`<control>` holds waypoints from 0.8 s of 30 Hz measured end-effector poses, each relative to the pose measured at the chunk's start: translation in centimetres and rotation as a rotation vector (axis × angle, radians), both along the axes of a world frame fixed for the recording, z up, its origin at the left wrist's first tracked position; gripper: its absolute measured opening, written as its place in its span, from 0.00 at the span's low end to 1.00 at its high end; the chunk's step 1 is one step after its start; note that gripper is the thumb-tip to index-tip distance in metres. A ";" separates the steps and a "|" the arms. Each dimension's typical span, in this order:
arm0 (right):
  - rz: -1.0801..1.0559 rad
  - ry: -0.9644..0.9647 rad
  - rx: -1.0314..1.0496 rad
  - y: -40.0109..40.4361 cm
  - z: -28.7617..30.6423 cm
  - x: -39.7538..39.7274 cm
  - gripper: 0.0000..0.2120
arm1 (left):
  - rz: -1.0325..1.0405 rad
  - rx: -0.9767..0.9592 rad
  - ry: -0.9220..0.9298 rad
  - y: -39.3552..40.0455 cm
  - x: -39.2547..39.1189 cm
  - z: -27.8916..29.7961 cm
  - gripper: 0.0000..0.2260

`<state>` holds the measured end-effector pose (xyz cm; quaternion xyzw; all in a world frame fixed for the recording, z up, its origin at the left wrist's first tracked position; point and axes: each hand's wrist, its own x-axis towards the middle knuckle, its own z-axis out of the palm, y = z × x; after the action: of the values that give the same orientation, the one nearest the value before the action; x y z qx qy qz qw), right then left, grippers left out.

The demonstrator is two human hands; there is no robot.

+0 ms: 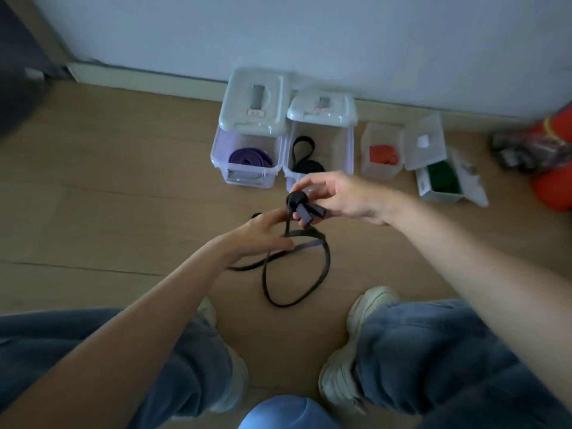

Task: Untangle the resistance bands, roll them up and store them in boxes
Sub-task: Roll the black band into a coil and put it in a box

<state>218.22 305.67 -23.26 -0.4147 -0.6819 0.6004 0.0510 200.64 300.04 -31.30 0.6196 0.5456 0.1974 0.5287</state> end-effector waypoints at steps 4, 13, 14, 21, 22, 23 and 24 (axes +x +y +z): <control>0.024 0.281 -0.153 -1.3 9.3 3.2 0.12 | 0.017 0.089 -0.038 -0.2 0.7 4.7 0.07; 0.056 -0.776 0.739 -0.6 6.0 5.7 0.18 | -0.106 0.131 0.220 -1.5 1.0 6.3 0.07; 0.090 -0.863 0.723 -0.6 5.6 5.5 0.18 | -0.092 0.146 0.186 -1.0 1.3 6.9 0.05; 0.196 -0.339 0.154 -2.8 5.1 2.6 0.24 | -0.232 0.476 0.343 0.7 3.0 11.3 0.01; 0.132 -0.240 0.081 -3.1 5.5 2.6 0.19 | -0.175 0.504 0.353 0.7 2.7 11.7 0.01; 0.038 -0.129 0.018 -3.2 5.9 2.6 0.14 | -0.117 0.509 0.370 0.8 2.1 11.9 0.03; -0.052 -0.039 -0.032 -3.3 6.4 2.6 0.11 | -0.069 0.494 0.369 0.7 1.4 12.0 0.05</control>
<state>220.82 302.40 -16.86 -0.4448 -0.6620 0.6014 0.0469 202.06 300.77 -19.32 0.7728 0.5466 0.1902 0.2604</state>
